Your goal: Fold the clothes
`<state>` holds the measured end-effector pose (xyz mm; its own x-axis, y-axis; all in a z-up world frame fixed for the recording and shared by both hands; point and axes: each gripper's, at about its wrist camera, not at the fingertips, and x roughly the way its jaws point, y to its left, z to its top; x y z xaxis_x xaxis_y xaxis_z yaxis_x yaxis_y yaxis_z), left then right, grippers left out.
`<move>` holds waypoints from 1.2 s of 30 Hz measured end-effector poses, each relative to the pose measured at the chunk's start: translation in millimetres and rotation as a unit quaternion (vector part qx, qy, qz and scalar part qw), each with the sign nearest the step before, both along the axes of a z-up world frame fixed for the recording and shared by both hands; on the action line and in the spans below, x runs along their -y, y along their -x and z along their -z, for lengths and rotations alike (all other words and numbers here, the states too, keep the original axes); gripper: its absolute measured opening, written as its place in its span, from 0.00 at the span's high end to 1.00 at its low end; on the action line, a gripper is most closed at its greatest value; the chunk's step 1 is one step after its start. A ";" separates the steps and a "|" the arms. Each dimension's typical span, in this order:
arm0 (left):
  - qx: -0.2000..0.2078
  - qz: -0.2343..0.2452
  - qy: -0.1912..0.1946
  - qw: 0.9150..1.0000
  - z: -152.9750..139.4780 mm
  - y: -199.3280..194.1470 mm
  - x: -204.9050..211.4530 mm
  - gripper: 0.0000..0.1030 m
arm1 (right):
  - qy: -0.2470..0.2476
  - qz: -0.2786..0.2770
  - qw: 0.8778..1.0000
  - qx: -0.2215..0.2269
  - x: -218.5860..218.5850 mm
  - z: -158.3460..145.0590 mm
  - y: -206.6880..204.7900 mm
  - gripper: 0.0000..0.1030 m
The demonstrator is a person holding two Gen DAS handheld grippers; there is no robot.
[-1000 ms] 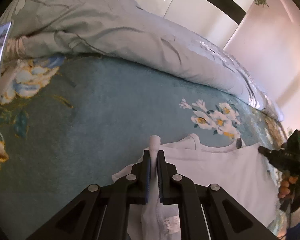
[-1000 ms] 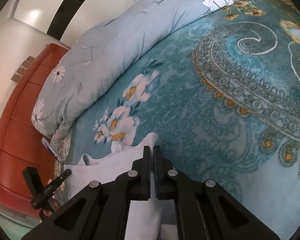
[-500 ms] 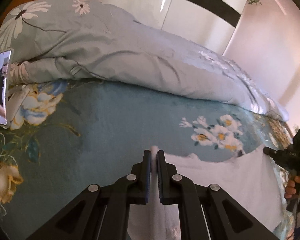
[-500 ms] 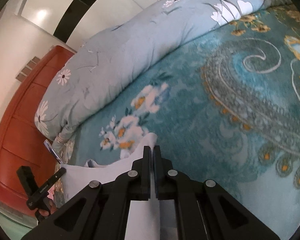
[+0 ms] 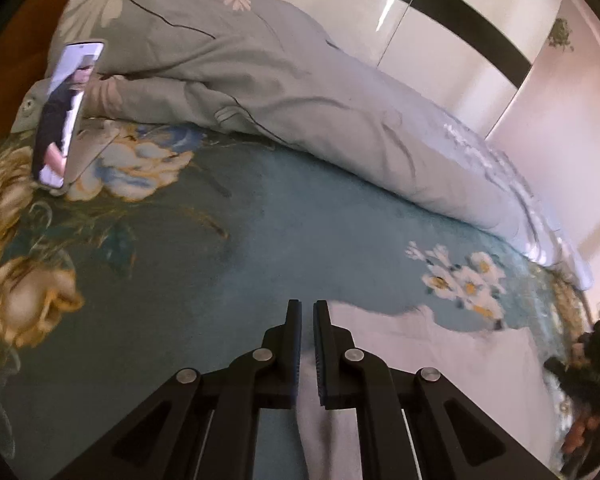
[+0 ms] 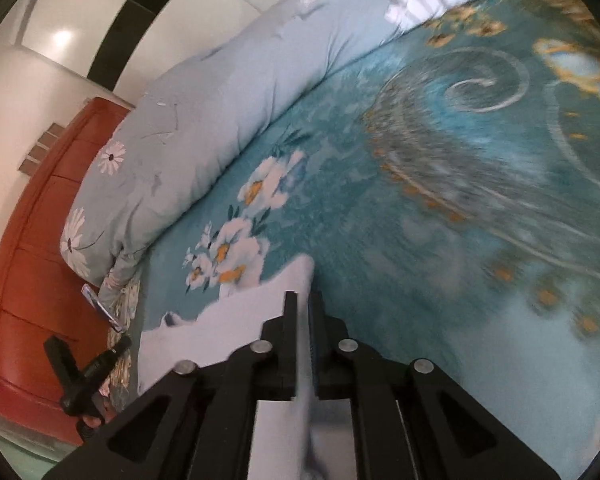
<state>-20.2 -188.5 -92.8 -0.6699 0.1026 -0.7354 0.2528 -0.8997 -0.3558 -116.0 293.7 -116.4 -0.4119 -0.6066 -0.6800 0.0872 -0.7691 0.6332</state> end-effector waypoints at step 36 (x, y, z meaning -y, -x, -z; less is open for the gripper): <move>0.069 0.134 -0.104 0.983 32.6 -118.6 -66.5 0.91 | 0.015 -0.129 0.988 -0.090 125.3 -101.6 -105.6 0.84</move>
